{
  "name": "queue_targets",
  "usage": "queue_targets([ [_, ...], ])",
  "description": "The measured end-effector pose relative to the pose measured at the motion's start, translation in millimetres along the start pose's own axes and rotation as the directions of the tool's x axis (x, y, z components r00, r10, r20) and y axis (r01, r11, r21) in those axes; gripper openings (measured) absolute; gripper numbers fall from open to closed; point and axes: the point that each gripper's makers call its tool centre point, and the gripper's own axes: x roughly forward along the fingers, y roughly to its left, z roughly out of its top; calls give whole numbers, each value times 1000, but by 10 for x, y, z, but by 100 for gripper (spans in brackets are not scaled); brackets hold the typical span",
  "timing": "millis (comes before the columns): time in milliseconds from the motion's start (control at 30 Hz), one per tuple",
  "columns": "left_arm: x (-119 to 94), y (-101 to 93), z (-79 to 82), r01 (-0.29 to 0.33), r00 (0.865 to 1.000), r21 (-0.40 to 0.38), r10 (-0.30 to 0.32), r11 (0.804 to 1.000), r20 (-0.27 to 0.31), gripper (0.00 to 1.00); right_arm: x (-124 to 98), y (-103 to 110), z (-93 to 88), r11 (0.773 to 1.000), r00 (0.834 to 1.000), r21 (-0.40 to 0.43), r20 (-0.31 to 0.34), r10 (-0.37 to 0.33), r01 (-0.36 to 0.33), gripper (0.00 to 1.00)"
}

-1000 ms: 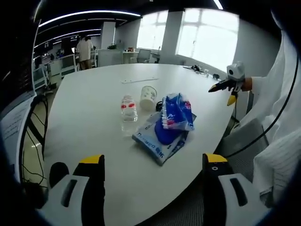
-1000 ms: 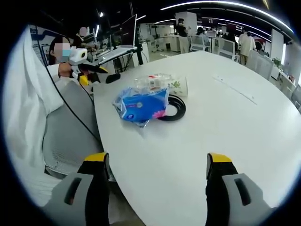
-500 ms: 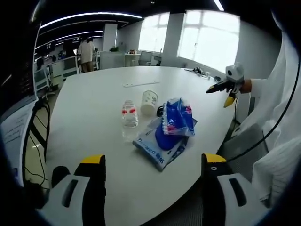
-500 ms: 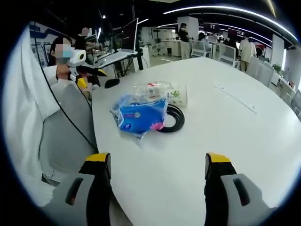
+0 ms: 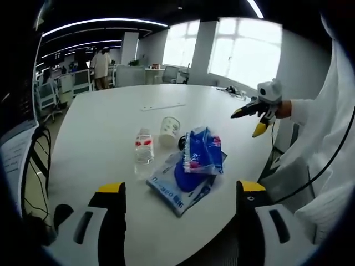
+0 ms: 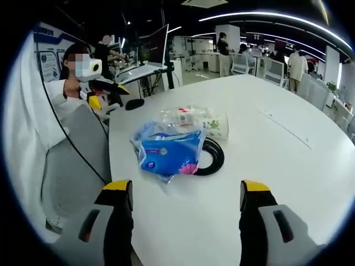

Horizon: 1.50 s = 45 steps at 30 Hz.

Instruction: Arrange the tabletop items into an orderly group along one side of the table until the central work area is clear of visible clutter.

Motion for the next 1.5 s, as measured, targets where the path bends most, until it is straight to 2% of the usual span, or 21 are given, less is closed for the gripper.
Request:
queue_targets([
  [233, 225, -171, 126, 36, 999, -7, -36, 999, 35, 79, 136, -5, 123, 1000, 1000, -20, 9, 14, -14, 75],
  [367, 346, -264, 159, 60, 998, -13, -59, 998, 31, 78, 225, -6, 189, 999, 1000, -43, 3, 29, -29, 74],
  [533, 459, -333, 189, 67, 997, -5, -67, 998, 30, 73, 306, -23, 273, 998, 999, -56, 6, 39, -38, 70],
  [700, 557, -383, 172, 62, 998, -40, -60, 997, 33, 70, 382, -31, 289, 997, 999, -62, 4, 51, -51, 67],
  [967, 751, -486, 30, 26, 1000, -73, -26, 997, -1, 59, 508, -53, 242, 996, 998, -63, -13, 62, -62, 59],
  [1200, 894, -557, -29, -9, 1000, -105, 8, 994, -13, 48, 571, -83, 223, 996, 998, -53, -15, 66, -67, 51],
  [1333, 989, -564, -108, -48, 998, -120, 41, 992, -55, 45, 579, -116, 210, 997, 998, -48, -13, 60, -60, 45],
  [1433, 1057, -591, -193, -58, 994, -112, 48, 992, -95, 42, 591, -141, 180, 997, 998, -49, -16, 56, -56, 41],
  [1500, 1085, -615, -205, -59, 994, -119, 48, 991, -99, 39, 601, -149, 155, 997, 998, -52, -22, 51, -52, 39],
])
